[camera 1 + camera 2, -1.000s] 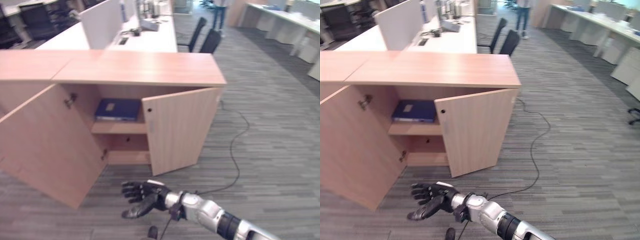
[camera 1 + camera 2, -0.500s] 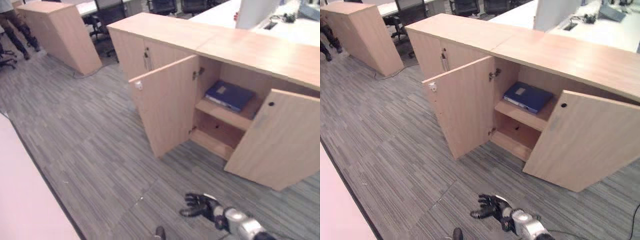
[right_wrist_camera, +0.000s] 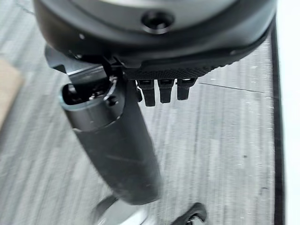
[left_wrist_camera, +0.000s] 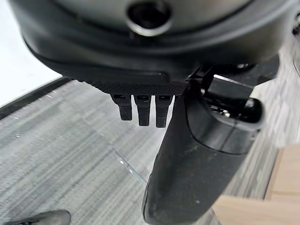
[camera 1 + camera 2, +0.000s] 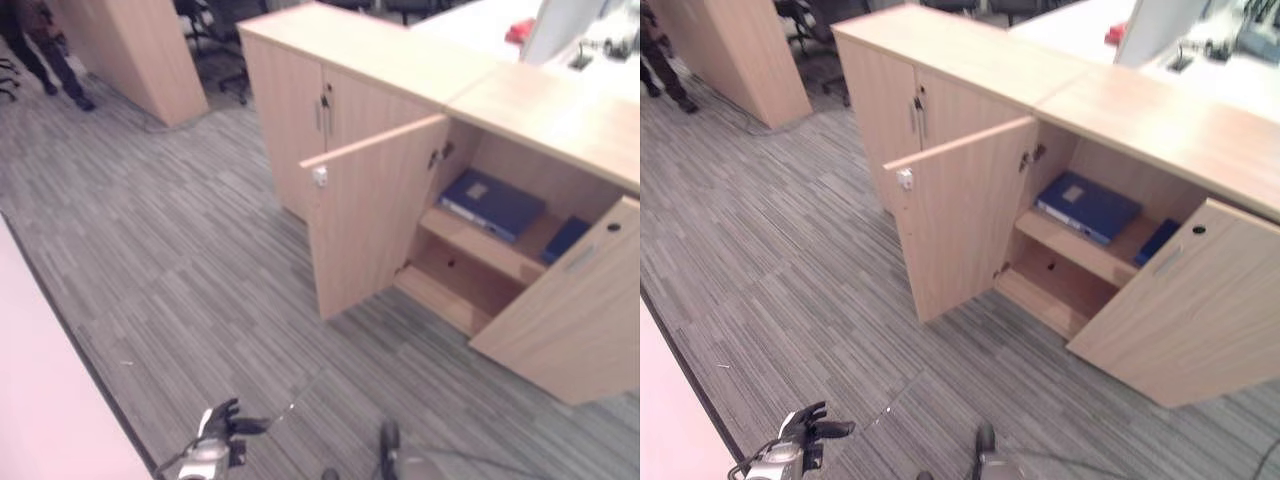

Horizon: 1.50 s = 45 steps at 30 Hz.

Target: Put the empty folder in the office cabinet

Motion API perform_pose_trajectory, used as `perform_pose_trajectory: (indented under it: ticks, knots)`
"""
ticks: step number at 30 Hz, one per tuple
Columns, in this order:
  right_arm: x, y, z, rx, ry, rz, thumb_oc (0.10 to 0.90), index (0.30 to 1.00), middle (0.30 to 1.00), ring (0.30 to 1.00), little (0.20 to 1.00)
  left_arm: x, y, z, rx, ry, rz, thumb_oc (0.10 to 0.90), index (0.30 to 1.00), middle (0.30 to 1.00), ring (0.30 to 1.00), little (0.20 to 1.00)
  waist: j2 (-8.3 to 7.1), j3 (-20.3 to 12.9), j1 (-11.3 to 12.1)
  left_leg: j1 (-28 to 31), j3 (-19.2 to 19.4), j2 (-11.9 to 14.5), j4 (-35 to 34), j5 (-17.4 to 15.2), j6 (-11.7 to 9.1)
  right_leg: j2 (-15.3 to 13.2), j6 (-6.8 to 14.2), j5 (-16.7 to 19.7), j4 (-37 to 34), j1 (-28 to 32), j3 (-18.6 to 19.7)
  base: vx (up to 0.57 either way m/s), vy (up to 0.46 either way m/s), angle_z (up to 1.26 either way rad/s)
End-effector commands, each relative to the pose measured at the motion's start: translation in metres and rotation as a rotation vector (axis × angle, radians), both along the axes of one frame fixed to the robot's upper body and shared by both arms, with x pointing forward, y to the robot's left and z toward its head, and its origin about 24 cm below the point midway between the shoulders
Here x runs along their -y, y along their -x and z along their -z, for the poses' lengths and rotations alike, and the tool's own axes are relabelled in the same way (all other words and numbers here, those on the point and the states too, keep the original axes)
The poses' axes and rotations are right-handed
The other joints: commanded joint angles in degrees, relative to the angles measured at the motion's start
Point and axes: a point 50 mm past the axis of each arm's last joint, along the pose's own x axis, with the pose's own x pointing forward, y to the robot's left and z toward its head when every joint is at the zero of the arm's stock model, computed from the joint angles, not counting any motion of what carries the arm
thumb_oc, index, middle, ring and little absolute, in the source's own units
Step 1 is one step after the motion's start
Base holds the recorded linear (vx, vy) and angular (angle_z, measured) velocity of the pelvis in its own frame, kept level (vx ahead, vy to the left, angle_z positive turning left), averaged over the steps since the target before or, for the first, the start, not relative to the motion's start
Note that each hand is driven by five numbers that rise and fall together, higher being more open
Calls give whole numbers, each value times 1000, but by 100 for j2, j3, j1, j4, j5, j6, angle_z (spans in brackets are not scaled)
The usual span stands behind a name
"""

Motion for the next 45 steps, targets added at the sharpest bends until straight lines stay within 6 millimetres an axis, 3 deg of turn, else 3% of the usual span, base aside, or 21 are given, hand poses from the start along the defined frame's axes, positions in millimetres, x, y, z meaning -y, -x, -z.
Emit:
perform_pose_trajectory:
  ticks: [1,4,7,11,12,13,16,17,18,20,27,35,36,42,45]
  knots:
    - [7,-1,-2,-23,38,9,800,900,900,900,900,-7,8,-2,56,4,-49,800,900,900,900,900,-200,-286,95,-317,-26,-273,-65,-6,-215,-209,88,368,-827,1128,-532,166,-107,117]
    - [18,1,-5,-28,64,-8,800,900,900,900,900,6,32,14,-19,83,-87,800,900,900,900,900,-146,-359,12,-154,-111,-37,-65,-123,-295,-84,-51,172,-648,1178,-631,404,-268,31]
    - [19,-1,-6,-24,73,-18,800,900,900,900,900,7,36,17,-46,91,-108,800,900,900,900,900,-157,-315,5,-34,-121,63,-53,-184,-343,-42,-132,8,-448,1173,-665,191,-140,38]
    - [25,-1,-8,-25,92,-23,800,900,900,900,900,10,43,22,-60,150,-209,800,900,900,900,900,-315,-98,1,-496,173,192,1576,-673,-442,-92,-312,-356,-108,1346,-761,122,-165,34]
    - [27,0,-9,-30,102,-21,800,900,900,900,900,12,42,22,-52,159,-223,800,900,900,900,900,-351,-19,16,-724,253,263,2039,-644,-428,-110,-366,-449,-68,1421,-792,38,-113,5]
    - [27,0,-9,-30,102,-21,800,900,900,900,900,12,42,22,-52,159,-223,800,900,900,900,900,-350,-21,15,-730,251,264,2045,-647,-428,-109,-366,-450,-67,1418,-793,59,-108,-2]
    - [35,2,-12,-46,126,-24,800,900,900,900,900,16,42,22,-51,176,-222,800,900,900,900,900,-458,19,56,-1096,301,505,1702,-316,-363,-208,-409,-549,-134,1642,-886,122,-54,45]
    - [40,-1,-14,-34,141,-28,800,900,900,900,900,13,43,22,-42,179,-237,800,900,900,900,900,-485,36,110,-1258,83,676,1252,246,-466,-193,-452,-632,-71,1687,-852,100,-21,48]
    - [40,-1,-14,-34,140,-28,800,900,900,900,900,13,43,22,-42,179,-237,800,900,900,900,900,-488,24,107,-1267,81,672,1235,264,-465,-196,-453,-626,-73,1673,-854,111,-12,28]
    - [42,-4,-15,-23,151,-34,800,900,900,900,900,11,45,21,-36,180,-255,800,900,900,900,900,-474,7,170,-1320,-208,776,743,635,-572,-145,-471,-698,-11,1685,-753,92,31,9]
    - [42,6,-14,-34,144,-2,800,900,900,900,900,-1,48,18,-39,115,-226,800,900,900,900,900,-331,-203,190,-820,-369,823,54,715,-716,-81,-441,-740,-116,1958,-554,135,105,-59]
    - [32,19,-10,-61,88,-10,800,900,900,900,900,-50,-18,-52,259,-195,-20,800,900,900,900,900,-273,-336,87,-482,-171,627,-65,414,-637,-238,-241,-568,-350,2084,-332,71,152,-28]
    - [31,19,-10,-61,87,-10,800,900,900,900,900,-51,-18,-52,259,-195,-20,800,900,900,900,900,-276,-335,91,-481,-167,626,-65,413,-636,-239,-240,-567,-352,2085,-328,19,85,-21]
    - [35,14,-12,-40,84,-52,800,900,900,900,900,-78,-75,-113,418,-412,53,800,900,900,900,900,-305,-403,-93,-391,-5,529,-65,228,-560,-359,-76,-432,-459,2078,-181,24,107,-19]
    - [36,11,-12,-33,83,-66,800,900,900,900,900,-84,-90,-130,452,-446,44,800,900,900,900,900,-306,-432,-155,-335,88,489,-65,149,-515,-397,-11,-370,-503,2065,-101,14,96,-16]
